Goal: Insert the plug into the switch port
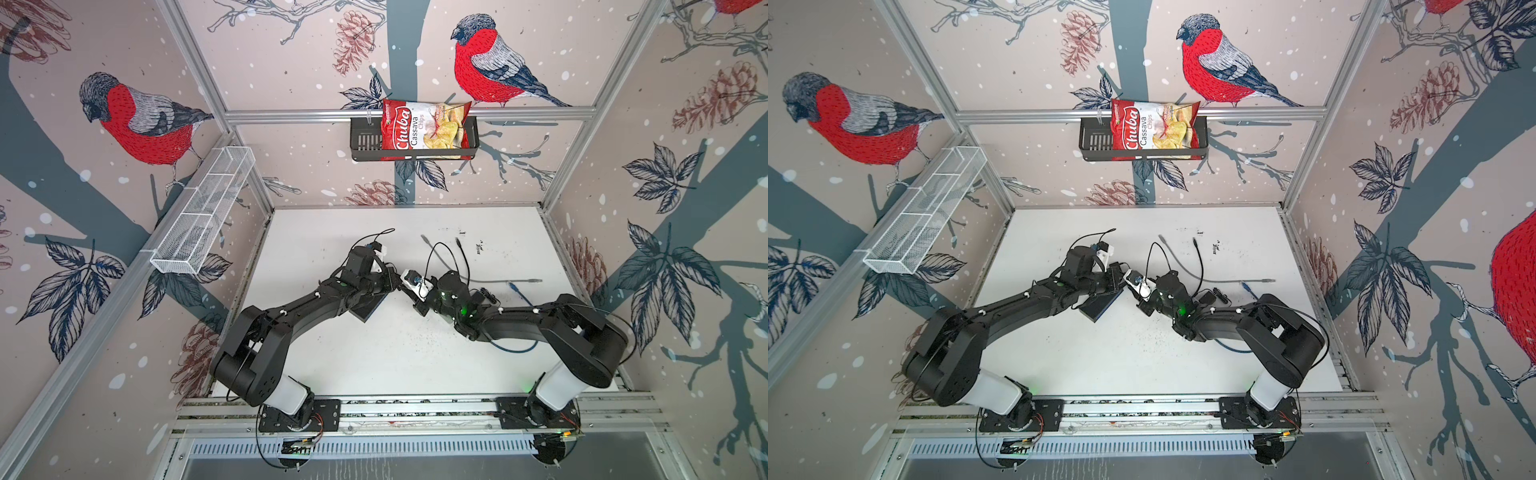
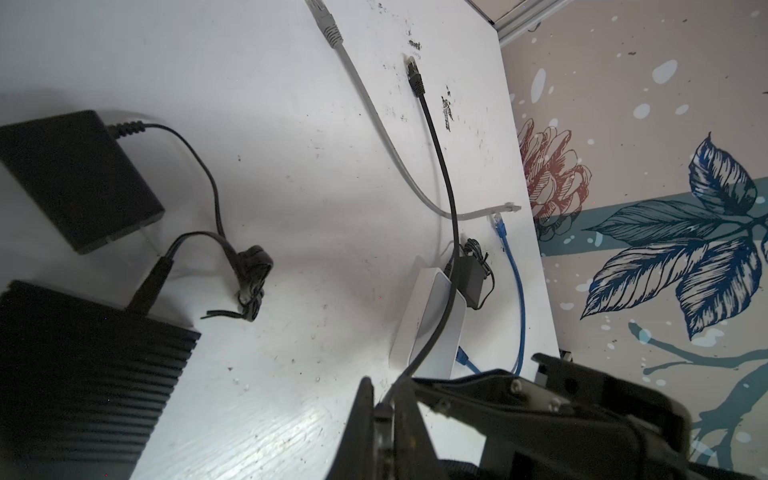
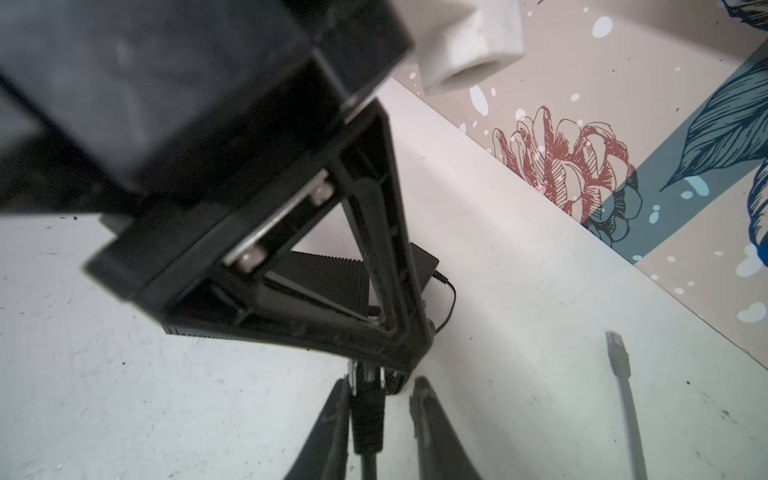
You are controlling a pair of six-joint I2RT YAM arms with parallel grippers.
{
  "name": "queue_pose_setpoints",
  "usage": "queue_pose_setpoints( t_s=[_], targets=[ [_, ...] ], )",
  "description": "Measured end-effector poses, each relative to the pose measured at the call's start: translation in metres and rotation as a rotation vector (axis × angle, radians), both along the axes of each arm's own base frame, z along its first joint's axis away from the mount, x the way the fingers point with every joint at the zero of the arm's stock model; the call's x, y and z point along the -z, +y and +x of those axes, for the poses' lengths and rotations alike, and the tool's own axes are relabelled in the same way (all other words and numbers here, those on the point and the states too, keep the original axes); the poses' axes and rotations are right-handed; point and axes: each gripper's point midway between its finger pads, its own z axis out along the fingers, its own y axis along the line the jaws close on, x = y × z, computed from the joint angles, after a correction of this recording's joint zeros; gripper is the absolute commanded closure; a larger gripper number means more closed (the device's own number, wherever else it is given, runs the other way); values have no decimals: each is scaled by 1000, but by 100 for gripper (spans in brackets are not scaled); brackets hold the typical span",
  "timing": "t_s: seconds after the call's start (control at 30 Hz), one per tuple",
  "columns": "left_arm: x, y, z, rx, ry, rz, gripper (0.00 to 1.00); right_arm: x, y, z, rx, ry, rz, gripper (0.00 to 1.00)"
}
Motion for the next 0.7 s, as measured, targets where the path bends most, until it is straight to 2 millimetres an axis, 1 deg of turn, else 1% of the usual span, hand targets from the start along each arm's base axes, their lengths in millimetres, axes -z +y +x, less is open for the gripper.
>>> queue_pose_setpoints(
  t_s=[0.1, 0.23, 0.43, 0.7],
  targets=[
    [3, -2, -1, 42, -20, 17, 100, 0, -6, 0, -32, 24, 19, 67],
    [-3, -7, -3, 105, -71, 25, 100, 1, -12, -1, -75, 75, 48, 67],
    [-15, -12, -4, 177, -143, 31, 100, 4, -8, -15, -151, 128, 72, 67],
    [-22, -14, -8, 216, -177, 25, 100, 5, -11, -17, -128, 152, 109, 68]
  ],
)
